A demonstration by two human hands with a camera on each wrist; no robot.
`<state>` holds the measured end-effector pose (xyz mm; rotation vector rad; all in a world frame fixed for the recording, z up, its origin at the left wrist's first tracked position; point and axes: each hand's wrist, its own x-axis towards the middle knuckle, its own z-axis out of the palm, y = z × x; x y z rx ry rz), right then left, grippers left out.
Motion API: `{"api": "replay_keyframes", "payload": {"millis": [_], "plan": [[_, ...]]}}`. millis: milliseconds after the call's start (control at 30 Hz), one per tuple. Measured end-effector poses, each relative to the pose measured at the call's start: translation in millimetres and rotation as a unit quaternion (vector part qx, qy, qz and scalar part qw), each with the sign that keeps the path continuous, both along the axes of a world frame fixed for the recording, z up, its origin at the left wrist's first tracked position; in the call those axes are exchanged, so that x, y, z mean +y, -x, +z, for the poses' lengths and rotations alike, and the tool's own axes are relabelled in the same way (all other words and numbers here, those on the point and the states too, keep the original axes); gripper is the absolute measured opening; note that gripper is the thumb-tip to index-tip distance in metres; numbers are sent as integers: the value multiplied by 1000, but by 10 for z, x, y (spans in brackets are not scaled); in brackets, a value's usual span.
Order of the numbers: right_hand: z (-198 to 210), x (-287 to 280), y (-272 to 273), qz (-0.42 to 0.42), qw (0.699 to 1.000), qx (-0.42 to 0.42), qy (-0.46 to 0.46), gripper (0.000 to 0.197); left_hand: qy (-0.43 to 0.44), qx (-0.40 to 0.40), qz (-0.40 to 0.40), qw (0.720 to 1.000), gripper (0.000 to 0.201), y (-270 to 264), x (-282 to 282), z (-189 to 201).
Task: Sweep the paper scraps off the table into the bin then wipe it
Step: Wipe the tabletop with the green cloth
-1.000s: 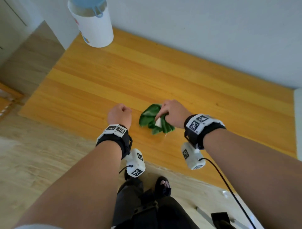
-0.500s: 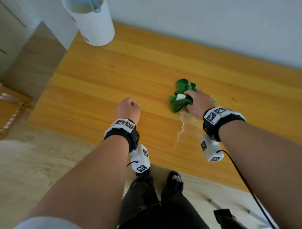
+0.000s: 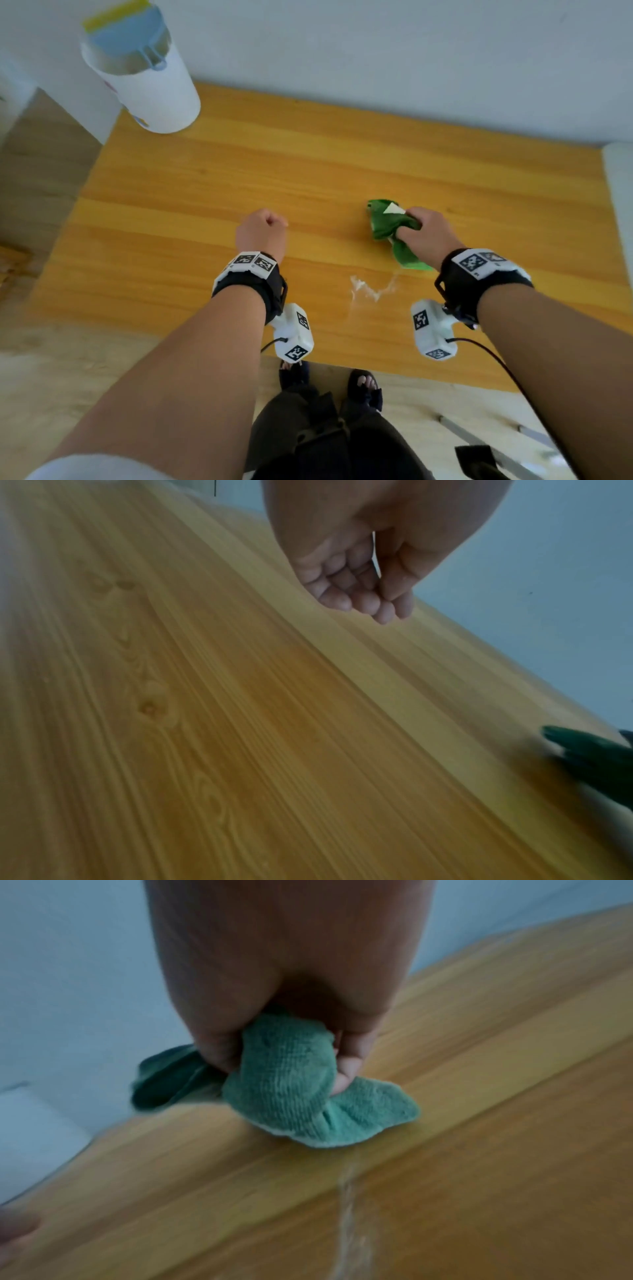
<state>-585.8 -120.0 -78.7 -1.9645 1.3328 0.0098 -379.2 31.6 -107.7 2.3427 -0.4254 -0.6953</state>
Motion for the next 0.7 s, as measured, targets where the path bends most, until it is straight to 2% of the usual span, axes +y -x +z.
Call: {"api": "replay_keyframes", "payload": {"millis": [67, 167, 333, 500, 567, 633, 700], "plan": [[-113, -138, 67, -17, 996, 76, 34, 23, -4, 10, -3, 1000, 23, 42, -5, -26], [-253, -119, 25, 37, 983, 173, 41, 40, -11, 12, -14, 1000, 24, 52, 3, -79], [-216, 353, -254, 188, 976, 112, 21, 33, -26, 7, -20, 999, 22, 44, 18, -101], [-112, 634, -251, 253, 958, 115, -67, 33, -4, 2, -55, 998, 27, 81, -94, 40], [-62, 592, -203, 200, 971, 89, -93, 33, -2, -1, -51, 999, 27, 66, -144, 80], [-31, 476, -113, 75, 991, 50, -97, 36, -5, -1, -48, 999, 27, 70, -171, 102], [-9, 290, 17, -46, 995, 30, -78, 40, 0, 7, -48, 999, 26, 121, -177, 105]]}}
